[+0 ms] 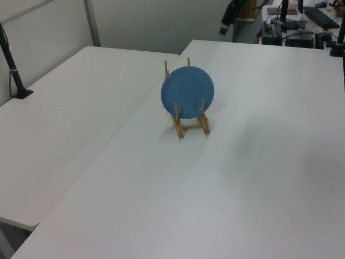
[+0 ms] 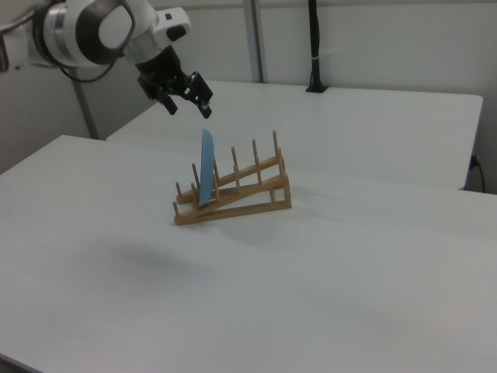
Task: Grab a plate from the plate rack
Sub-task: 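Lower the open gripper onto the rim of the blue plate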
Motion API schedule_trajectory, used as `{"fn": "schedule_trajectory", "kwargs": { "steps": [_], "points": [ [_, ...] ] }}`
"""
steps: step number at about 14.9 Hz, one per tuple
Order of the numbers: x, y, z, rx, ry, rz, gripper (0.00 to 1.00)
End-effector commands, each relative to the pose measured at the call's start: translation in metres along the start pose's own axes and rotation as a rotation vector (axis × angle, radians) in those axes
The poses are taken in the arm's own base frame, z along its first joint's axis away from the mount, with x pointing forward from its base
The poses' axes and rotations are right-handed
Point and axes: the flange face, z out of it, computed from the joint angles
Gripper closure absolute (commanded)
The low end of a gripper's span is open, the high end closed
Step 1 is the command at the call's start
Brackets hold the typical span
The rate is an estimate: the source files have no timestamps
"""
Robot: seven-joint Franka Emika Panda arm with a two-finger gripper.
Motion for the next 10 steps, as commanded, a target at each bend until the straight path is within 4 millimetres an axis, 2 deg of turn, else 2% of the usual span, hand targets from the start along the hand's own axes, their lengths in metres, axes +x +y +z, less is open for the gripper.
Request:
{"fn": "schedule_trajectory", "kwargs": {
  "steps": [1, 2, 4, 6, 10],
  "points": [
    [0.013, -0.046, 0.046, -0.074, 0.075, 0.093, 0.0],
    [0.015, -0.064, 0.065, -0.111, 0.106, 0.114, 0.0],
    [0.015, -0.077, 0.101, -0.189, 0.135, 0.158, 0.07],
    [0.012, -0.09, 0.119, -0.21, 0.134, 0.148, 0.15],
    [0.01, -0.095, 0.139, -0.237, 0.135, 0.125, 0.25]
  ]
}}
